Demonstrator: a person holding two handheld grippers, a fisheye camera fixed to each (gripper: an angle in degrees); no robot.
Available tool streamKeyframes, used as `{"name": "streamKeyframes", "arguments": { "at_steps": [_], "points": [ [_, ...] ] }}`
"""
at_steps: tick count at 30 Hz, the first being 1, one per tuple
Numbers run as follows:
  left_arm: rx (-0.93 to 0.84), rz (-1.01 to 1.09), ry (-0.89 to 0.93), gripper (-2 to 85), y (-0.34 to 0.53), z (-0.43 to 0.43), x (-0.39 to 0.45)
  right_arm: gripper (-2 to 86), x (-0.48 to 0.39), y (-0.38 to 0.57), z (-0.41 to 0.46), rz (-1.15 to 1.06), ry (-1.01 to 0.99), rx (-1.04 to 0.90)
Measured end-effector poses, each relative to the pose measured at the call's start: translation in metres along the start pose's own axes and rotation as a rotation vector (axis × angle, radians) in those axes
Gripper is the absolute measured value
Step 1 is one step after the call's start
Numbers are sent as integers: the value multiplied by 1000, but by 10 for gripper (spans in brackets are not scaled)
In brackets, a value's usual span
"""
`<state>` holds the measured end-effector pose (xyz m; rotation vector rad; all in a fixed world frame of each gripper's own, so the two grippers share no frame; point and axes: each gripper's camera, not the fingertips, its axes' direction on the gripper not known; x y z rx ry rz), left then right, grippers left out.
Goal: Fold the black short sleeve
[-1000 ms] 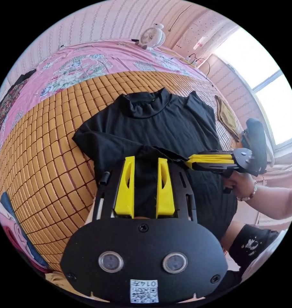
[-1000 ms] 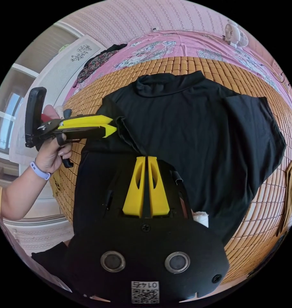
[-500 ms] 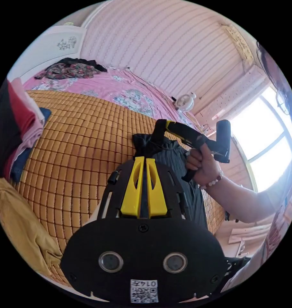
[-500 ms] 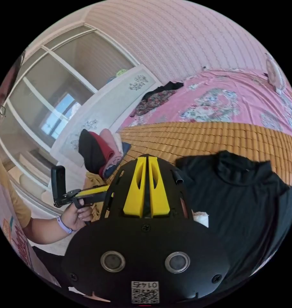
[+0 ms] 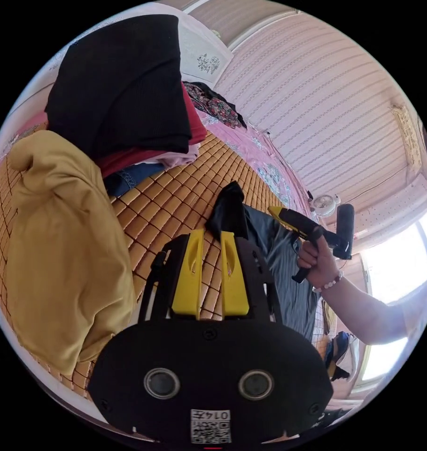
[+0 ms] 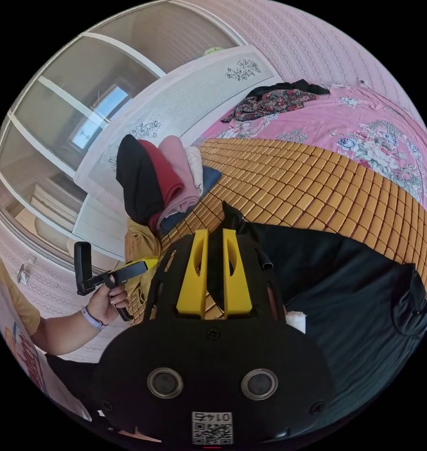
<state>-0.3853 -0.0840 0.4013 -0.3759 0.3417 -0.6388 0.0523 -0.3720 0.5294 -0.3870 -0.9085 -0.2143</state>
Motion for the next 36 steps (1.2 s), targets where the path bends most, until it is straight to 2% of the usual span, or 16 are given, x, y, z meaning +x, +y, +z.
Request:
{"name": "streamKeyframes", "arguments": {
  "at_steps": [3, 6, 10, 14, 20, 30, 33, 36],
  "points": [
    [-34, 48, -31, 84, -20, 29, 4, 40, -5, -6, 16, -3, 38, -64],
    [-149, 89, -27, 86, -39, 66, 11, 37, -11, -10, 26, -1, 43, -103],
    [-250, 197, -134, 5, -50, 84, 23, 32, -21, -11, 30, -21, 68, -126],
    [-155, 123, -78, -7, -33, 53, 19, 30, -30, -10, 29, -48, 94, -134],
    [-163, -64, -23, -3, -4, 62, -4, 32, -52, -12, 50, -116, 138, -201],
    [-146, -42, -52, -4, -1, 71, 3, 46, -92, -25, 113, -176, 179, -272],
    [-177, -37, -79, 4, 1, 79, -1, 49, -95, -21, 106, -172, 168, -231],
    [-176, -50, -111, 33, 0, 72, -1, 75, -97, -5, 68, -140, 123, -113]
  ]
}}
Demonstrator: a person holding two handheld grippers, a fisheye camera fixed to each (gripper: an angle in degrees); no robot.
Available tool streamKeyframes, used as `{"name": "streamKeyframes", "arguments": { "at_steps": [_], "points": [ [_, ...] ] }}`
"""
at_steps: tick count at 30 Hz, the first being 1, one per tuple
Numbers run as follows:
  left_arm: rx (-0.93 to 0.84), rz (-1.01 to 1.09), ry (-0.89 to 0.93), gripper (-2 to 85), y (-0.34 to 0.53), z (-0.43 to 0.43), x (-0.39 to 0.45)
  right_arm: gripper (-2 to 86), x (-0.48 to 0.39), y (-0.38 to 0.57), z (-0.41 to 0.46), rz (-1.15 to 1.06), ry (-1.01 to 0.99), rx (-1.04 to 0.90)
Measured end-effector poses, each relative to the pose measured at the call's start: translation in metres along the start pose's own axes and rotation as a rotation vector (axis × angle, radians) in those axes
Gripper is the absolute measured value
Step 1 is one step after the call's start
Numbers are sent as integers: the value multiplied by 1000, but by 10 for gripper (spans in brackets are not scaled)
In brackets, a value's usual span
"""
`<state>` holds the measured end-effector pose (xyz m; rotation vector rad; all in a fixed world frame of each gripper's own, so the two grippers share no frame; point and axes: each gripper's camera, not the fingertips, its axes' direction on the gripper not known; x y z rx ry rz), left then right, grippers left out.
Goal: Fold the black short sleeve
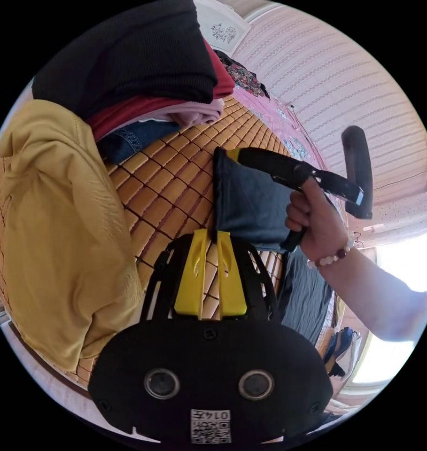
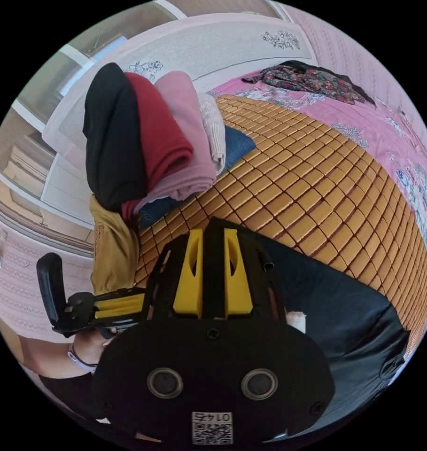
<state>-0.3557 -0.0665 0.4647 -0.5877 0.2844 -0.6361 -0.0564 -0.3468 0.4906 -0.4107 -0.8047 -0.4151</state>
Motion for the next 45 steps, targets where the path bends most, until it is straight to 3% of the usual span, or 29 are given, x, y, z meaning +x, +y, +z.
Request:
{"name": "streamKeyframes", "arguments": {
  "at_steps": [5, 7, 13, 18, 24, 29, 32, 35, 39, 45],
  "points": [
    [143, 108, -28, 36, 6, -45, 21, 77, 12, 89, -81, 150, 43, 140],
    [149, 181, -11, 31, 7, -50, 36, 73, 30, 153, -118, 318, 124, 143],
    [-10, 470, 113, 4, 15, -12, 124, 67, 78, 316, -213, 793, 410, 66],
    [-163, 625, 349, -7, 37, 35, 221, 66, 124, 416, -295, 1195, 357, 323],
    [-316, 775, 402, 16, 84, 112, 315, 83, 191, 439, -330, 1165, 483, 288],
    [-417, 862, 256, 38, 116, 166, 352, 85, 230, 445, -332, 1207, 501, 302],
    [-454, 878, 197, 38, 126, 187, 359, 30, 228, 443, -330, 1126, 509, 259],
    [-482, 904, 138, 36, 133, 199, 363, 7, 203, 452, -349, 1096, 519, 286],
    [-476, 893, 152, 36, 137, 202, 359, 16, 122, 501, -388, 1141, 681, 376],
    [-470, 847, 248, 46, 129, 192, 352, 78, 95, 577, -371, 1249, 500, 281]
  ]
}}
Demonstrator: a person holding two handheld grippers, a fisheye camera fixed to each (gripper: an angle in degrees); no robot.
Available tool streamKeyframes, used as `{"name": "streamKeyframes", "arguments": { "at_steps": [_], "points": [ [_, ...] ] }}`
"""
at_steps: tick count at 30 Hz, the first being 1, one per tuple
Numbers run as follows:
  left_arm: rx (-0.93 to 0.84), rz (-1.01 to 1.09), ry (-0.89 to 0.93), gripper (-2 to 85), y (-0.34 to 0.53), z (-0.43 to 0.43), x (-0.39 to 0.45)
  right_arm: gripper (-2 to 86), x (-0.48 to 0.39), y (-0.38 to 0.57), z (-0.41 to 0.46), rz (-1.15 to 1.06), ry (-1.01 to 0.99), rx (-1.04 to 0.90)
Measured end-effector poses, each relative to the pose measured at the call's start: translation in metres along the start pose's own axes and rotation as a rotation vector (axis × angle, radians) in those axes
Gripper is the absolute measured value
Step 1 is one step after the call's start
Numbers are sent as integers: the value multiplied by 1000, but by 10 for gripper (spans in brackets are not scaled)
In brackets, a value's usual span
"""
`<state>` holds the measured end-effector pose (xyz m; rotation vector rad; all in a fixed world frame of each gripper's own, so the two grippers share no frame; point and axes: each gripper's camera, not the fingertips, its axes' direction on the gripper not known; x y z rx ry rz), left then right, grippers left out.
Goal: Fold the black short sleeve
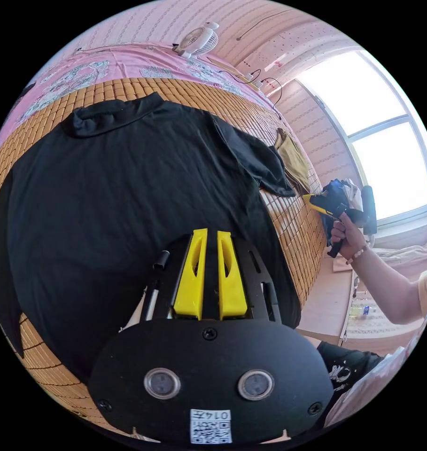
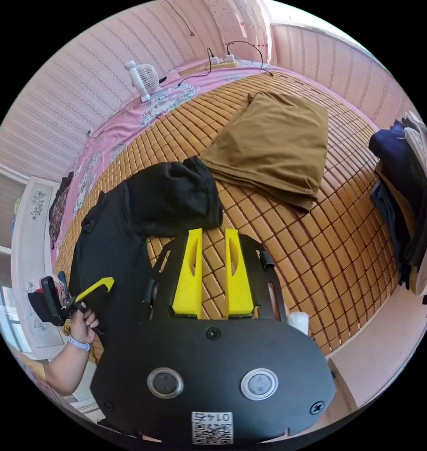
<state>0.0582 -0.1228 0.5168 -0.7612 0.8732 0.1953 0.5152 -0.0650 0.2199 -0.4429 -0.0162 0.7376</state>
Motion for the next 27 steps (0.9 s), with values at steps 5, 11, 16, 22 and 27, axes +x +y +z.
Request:
{"name": "streamKeyframes", "arguments": {
  "at_steps": [5, 11, 16, 22, 27],
  "points": [
    [24, -9, -57, 46, 1, -17, -17, 76, -3, -31, -1, -72, 56, 86],
    [-5, -49, -113, 46, 6, -10, -33, 60, -33, -79, 26, -143, 79, 150],
    [20, -40, -136, 36, 11, -8, -32, 7, -44, -89, 56, -159, 173, 40],
    [35, -62, -94, 23, 16, -12, -43, 6, -18, -74, 7, 4, 141, 242],
    [19, -45, -98, 36, 18, -17, -43, 46, 4, -66, 5, 38, -8, 269]
  ]
}}
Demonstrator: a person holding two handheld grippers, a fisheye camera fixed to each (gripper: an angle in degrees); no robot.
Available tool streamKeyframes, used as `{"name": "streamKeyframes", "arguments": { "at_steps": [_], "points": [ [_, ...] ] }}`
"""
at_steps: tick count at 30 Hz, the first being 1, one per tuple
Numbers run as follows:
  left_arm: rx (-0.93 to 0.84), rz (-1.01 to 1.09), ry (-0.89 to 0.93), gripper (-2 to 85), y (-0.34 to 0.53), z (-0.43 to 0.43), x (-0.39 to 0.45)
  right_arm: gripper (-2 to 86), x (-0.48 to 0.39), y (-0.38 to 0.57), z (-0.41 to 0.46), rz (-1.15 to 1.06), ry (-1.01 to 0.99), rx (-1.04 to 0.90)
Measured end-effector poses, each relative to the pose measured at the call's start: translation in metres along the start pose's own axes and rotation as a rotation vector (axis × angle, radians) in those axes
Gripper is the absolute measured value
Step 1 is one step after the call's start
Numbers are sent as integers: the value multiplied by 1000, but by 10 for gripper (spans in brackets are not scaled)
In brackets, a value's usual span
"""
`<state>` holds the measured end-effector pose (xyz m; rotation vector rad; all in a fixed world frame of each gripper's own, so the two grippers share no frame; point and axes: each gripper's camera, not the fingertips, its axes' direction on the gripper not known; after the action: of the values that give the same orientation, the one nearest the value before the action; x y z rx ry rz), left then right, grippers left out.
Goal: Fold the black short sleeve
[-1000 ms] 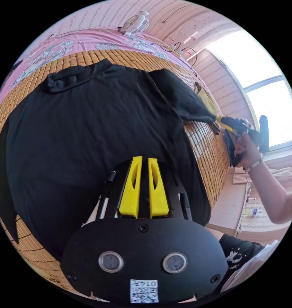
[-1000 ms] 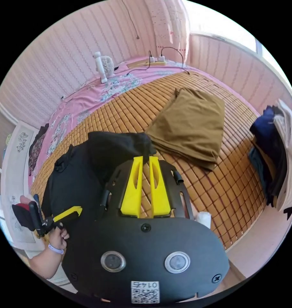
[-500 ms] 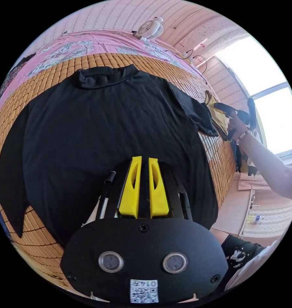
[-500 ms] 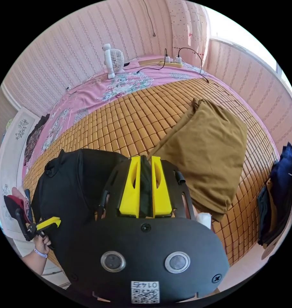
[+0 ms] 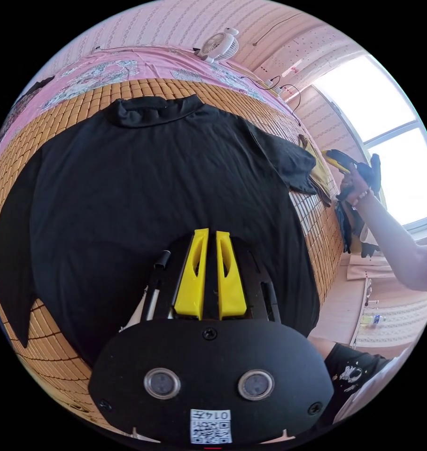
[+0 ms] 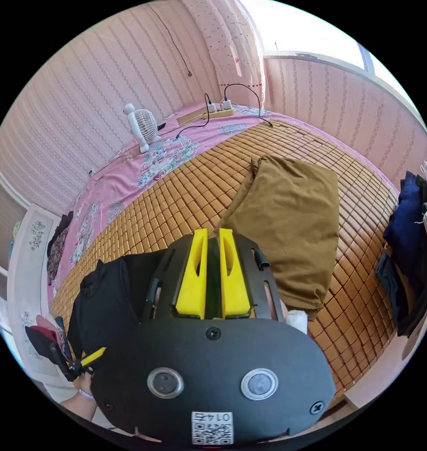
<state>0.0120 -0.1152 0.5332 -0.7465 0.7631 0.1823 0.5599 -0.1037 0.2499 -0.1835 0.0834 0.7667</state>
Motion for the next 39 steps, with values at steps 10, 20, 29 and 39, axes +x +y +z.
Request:
{"name": "streamKeyframes", "arguments": {
  "at_steps": [10, 20, 29, 39],
  "points": [
    [14, -19, 21, 33, 9, -11, -13, 9, -12, 58, 48, -36, 55, -277],
    [39, -95, 147, 47, 18, -29, -39, 14, -14, 80, 24, 55, 161, -228],
    [264, -369, 71, 41, 92, -113, -102, 7, -171, 141, 30, -525, 194, -141],
    [429, -680, -130, 64, 198, -191, -200, 46, -396, 221, 87, -1072, -308, -269]
  ]
}}
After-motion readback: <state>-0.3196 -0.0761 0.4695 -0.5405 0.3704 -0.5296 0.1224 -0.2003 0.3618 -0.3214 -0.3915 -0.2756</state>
